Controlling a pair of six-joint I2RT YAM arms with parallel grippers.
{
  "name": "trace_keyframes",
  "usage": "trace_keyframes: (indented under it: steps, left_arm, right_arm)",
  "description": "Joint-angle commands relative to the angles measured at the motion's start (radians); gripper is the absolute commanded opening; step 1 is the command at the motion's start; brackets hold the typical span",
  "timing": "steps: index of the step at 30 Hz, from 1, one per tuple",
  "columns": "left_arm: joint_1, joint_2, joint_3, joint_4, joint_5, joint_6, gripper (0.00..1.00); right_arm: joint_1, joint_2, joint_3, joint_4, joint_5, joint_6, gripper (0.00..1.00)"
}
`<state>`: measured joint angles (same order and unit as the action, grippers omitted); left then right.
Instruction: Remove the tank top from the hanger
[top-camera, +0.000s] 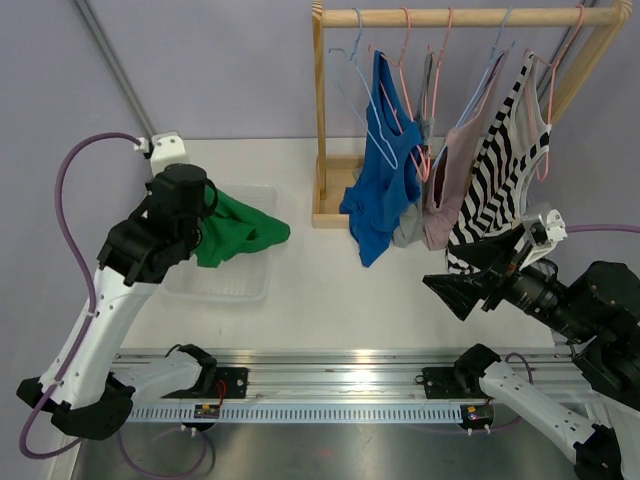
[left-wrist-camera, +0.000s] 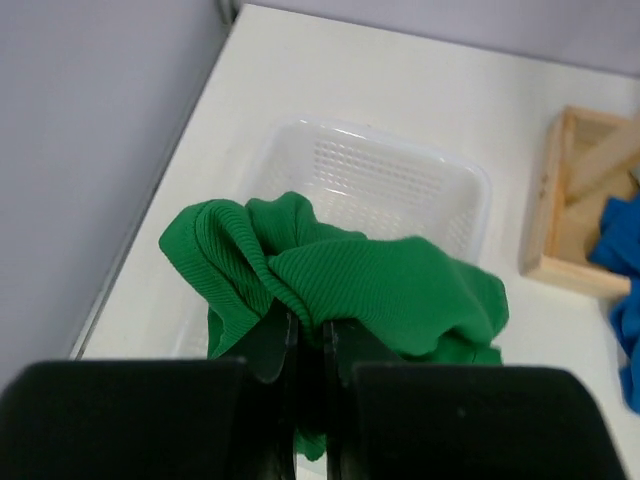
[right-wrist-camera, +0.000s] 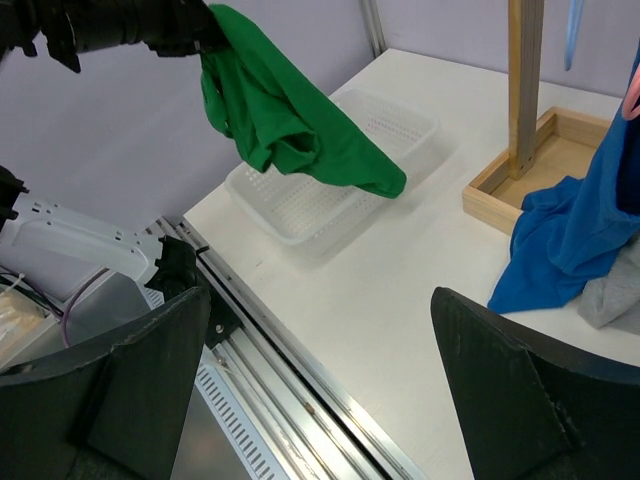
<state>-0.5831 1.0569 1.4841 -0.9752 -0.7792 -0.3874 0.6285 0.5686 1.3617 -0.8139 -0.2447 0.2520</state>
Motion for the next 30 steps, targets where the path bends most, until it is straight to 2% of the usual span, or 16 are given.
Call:
trace_keyframes:
  steps: [1, 5, 8, 12, 17, 22, 23, 24, 25, 27, 28, 29, 30]
  left_arm:
    - [0.12, 0.017, 0.08, 0.038, 0.04, 0.028, 0.0]
    - [0.222, 0.067, 0.107, 0.043, 0.19, 0.059, 0.0]
    - [0.235, 0.101, 0.093, 0.061, 0.225, 0.067, 0.0]
    - [0.322, 0.155, 0.073, 0.084, 0.311, 0.064, 0.0]
    - [0.4, 0.193, 0.053, 0.116, 0.437, 0.068, 0.0]
    - [0.431, 0.29, 0.042, 0.104, 0.488, 0.055, 0.0]
    - [0.449, 0.307, 0.038, 0.099, 0.521, 0.048, 0.05]
    - [0.453, 0.317, 0.038, 0.096, 0.541, 0.048, 0.16]
    - [0.454, 0.336, 0.038, 0.096, 0.555, 0.053, 0.36]
    - [0.454, 0.339, 0.035, 0.098, 0.61, 0.058, 0.44]
    - [0.454, 0.333, 0.031, 0.101, 0.62, 0.058, 0.52]
    - [0.454, 0.328, 0.03, 0.105, 0.623, 0.056, 0.68]
    - [0.454, 0.319, 0.03, 0.102, 0.623, 0.056, 0.79]
  right_arm:
    - [0.007, -0.001, -0.022, 0.018, 0.025, 0.009, 0.99]
    - [0.007, -0.003, -0.045, 0.035, 0.031, 0.012, 1.0]
    - [0.007, 0.008, -0.049, 0.03, 0.065, 0.012, 0.99]
    - [0.007, 0.034, -0.038, 0.024, 0.154, 0.021, 1.0]
    - [0.007, 0.05, -0.035, 0.05, 0.165, 0.024, 0.99]
    - [0.007, 0.062, -0.047, 0.079, 0.186, 0.03, 0.99]
    - [0.007, 0.065, -0.047, 0.091, 0.191, 0.032, 1.0]
    - [0.007, 0.074, -0.044, 0.096, 0.203, 0.035, 0.99]
    - [0.007, 0.077, -0.044, 0.11, 0.211, 0.038, 1.0]
    - [0.007, 0.097, -0.035, 0.128, 0.229, 0.041, 1.0]
    - [0.007, 0.108, -0.026, 0.131, 0.237, 0.046, 0.99]
    - [0.007, 0.123, -0.012, 0.127, 0.239, 0.047, 0.99]
    - [0.007, 0.152, 0.017, 0.122, 0.274, 0.052, 1.0]
